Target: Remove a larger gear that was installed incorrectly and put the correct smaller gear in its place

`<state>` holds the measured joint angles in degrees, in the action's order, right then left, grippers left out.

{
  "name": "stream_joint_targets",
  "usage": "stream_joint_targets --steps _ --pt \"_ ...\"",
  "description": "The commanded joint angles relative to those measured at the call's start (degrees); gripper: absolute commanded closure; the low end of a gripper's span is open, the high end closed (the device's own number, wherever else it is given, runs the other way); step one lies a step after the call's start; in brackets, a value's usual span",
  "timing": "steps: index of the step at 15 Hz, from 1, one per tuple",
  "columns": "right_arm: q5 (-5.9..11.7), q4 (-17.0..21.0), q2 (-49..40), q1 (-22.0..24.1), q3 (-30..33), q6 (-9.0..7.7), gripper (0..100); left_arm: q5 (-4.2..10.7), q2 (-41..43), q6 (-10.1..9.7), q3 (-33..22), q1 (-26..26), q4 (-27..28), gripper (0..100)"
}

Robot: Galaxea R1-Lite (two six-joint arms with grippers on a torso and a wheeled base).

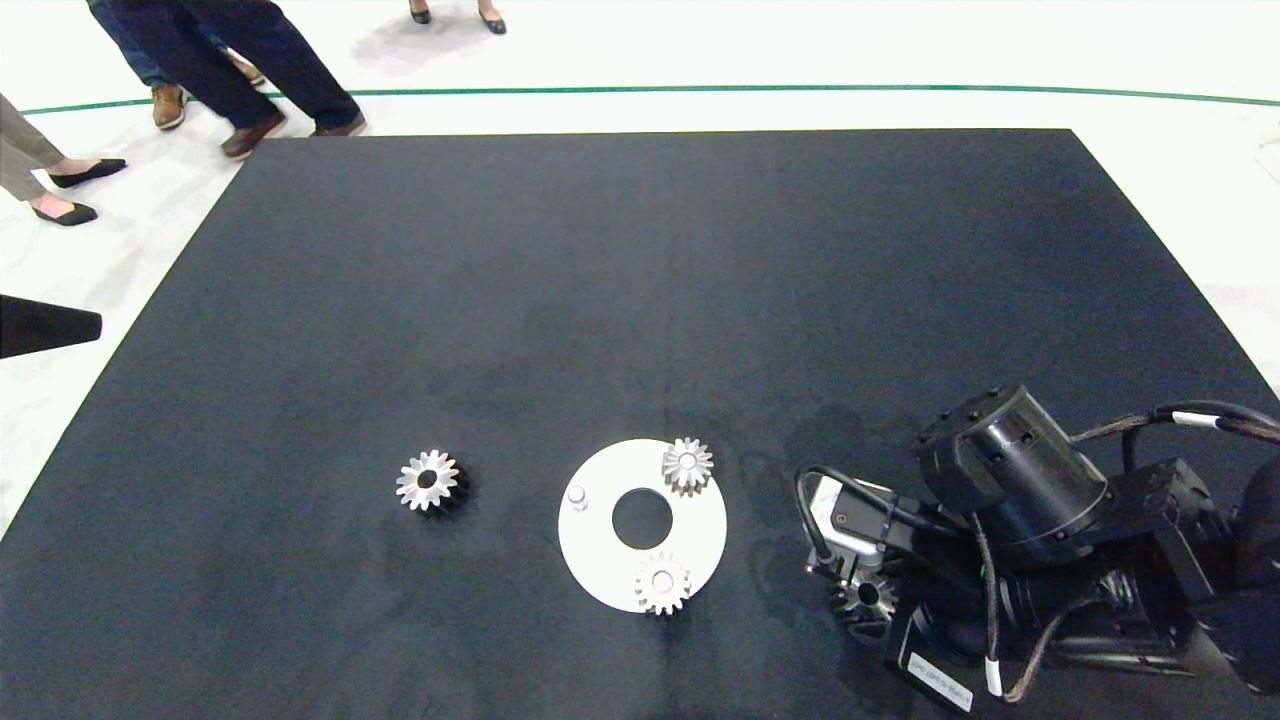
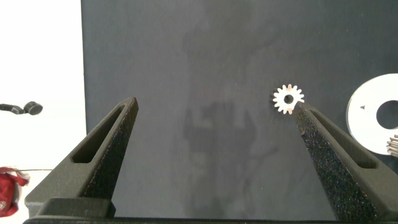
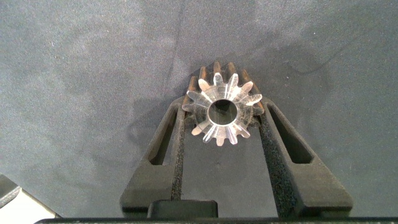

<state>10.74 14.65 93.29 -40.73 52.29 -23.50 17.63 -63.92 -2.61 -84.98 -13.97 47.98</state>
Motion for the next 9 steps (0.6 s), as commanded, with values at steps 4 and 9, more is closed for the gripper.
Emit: stream_joint_targets --steps 4,9 --pt "0.16 0.11 -2.86 -0.49 0.10 0.12 78 0.13 0.11 -0.03 -0.01 -0.09 0.27 0" --pt "0.16 0.64 -6.55 -3.92 2.03 -0.23 78 0.04 0.11 -0.03 -0.01 -0.09 0.36 0"
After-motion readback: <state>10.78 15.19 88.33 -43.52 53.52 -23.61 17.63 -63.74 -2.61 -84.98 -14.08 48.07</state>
